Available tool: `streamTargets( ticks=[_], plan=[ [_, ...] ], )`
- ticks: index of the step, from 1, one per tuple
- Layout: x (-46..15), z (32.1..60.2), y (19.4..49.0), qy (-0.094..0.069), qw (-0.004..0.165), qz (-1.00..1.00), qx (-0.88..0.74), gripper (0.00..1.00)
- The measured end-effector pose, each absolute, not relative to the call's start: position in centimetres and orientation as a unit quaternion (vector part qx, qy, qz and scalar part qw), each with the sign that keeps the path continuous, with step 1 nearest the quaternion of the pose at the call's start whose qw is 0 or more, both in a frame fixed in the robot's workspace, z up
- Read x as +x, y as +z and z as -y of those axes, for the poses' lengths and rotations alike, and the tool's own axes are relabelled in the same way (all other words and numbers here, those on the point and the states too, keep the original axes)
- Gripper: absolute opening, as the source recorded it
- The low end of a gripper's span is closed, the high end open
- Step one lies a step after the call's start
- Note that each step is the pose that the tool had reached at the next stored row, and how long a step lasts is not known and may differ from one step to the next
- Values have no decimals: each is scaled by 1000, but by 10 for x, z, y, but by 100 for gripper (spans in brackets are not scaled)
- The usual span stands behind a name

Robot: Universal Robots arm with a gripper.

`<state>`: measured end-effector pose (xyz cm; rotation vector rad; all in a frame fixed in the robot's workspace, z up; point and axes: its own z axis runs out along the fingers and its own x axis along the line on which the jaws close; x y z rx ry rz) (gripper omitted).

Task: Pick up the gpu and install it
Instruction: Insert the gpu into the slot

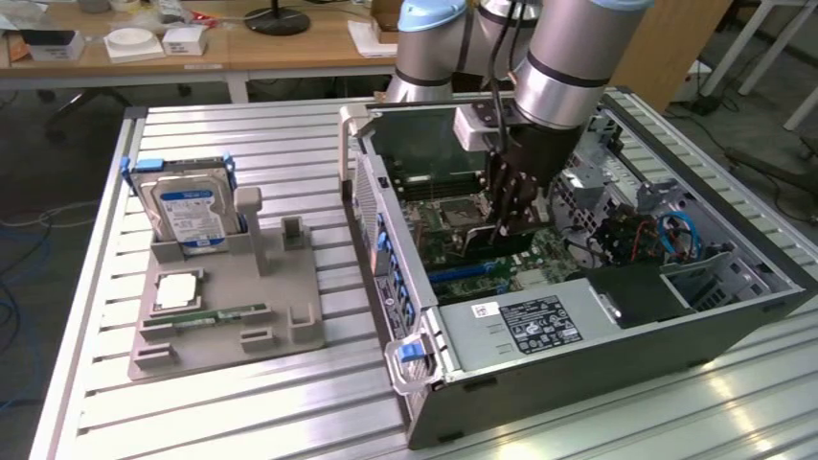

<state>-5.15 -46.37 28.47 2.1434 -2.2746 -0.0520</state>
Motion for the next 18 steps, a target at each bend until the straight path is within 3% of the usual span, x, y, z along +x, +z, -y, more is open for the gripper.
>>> streamTargets(
  ticks=[18],
  plan=[
    [-61,464,270,-17,8,728,686,26]
  ],
)
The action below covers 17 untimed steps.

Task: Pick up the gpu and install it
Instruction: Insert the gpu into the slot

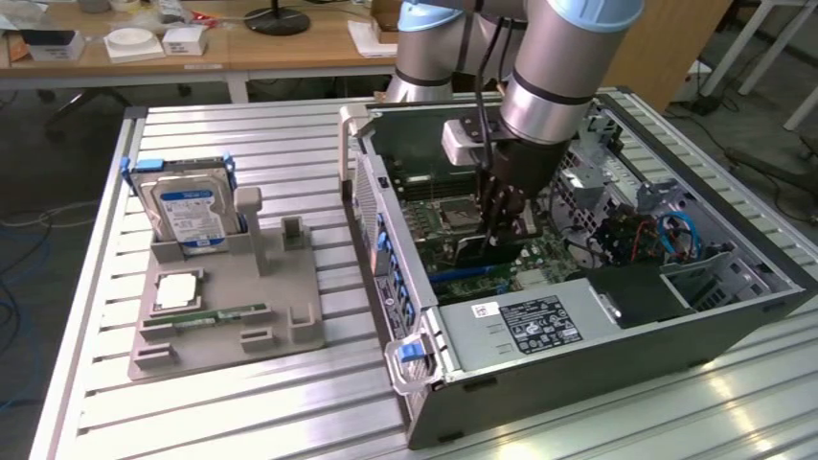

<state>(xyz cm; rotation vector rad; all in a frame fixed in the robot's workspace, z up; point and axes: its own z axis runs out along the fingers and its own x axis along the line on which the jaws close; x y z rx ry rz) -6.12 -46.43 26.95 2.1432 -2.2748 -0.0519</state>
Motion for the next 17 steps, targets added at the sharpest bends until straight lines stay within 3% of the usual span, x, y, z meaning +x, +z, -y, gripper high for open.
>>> streamTargets(
  ticks=[17],
  plan=[
    [-65,464,261,-17,8,728,686,26]
  ],
)
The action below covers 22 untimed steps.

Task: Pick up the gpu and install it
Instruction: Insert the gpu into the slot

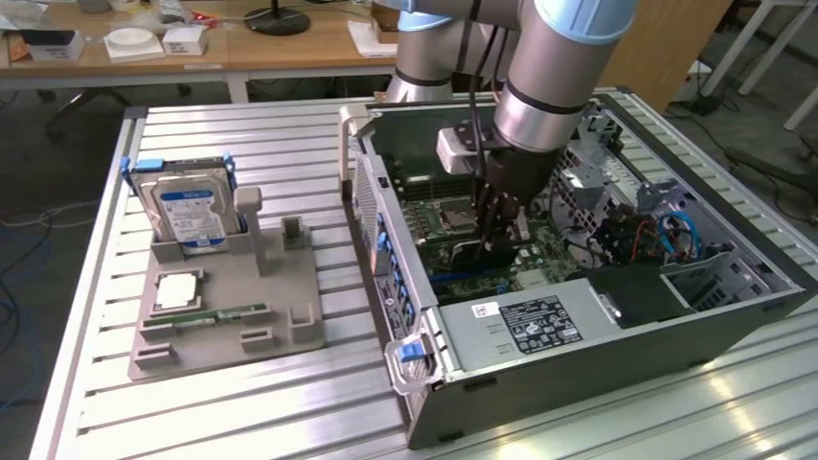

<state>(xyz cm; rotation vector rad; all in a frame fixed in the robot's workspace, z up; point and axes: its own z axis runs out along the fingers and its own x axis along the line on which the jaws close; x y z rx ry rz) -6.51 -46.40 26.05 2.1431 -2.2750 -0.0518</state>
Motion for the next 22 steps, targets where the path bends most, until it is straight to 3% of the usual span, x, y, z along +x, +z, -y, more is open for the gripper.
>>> streamTargets(
  ticks=[22],
  plan=[
    [-65,461,258,-17,8,728,686,26]
  ],
)
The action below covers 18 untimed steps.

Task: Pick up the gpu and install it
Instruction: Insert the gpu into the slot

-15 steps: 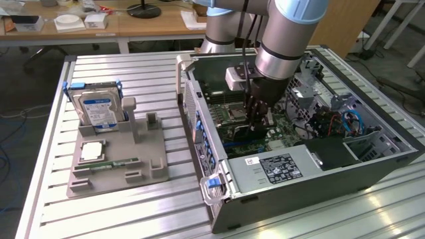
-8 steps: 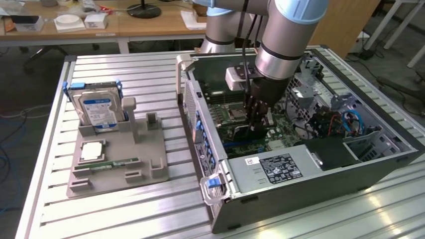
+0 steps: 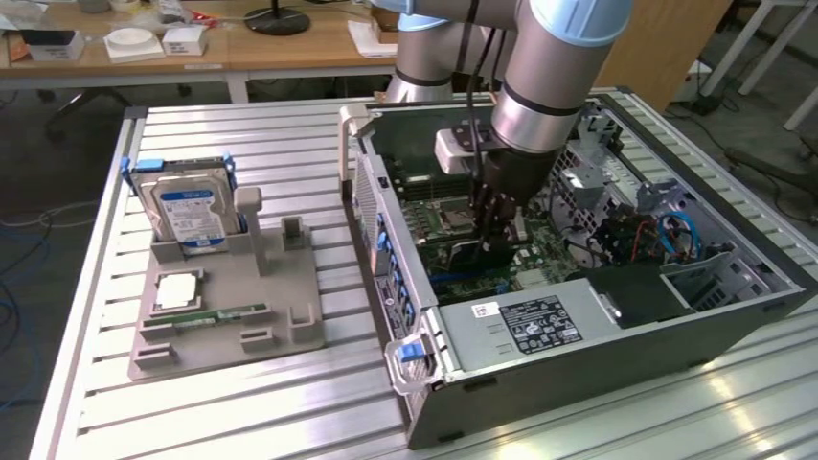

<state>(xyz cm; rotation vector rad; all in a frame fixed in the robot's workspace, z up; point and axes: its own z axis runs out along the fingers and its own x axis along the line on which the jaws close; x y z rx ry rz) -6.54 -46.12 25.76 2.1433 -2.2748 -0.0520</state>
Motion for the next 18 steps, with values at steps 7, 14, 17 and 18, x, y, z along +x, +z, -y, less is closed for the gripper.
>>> streamTargets(
  ticks=[7,14,17,18],
  plan=[
    [-65,461,256,-17,8,728,686,26],
    [-66,461,255,-17,8,728,686,26],
    [-66,460,255,-16,8,728,686,26],
    [-66,460,255,-16,8,728,686,26]
  ],
)
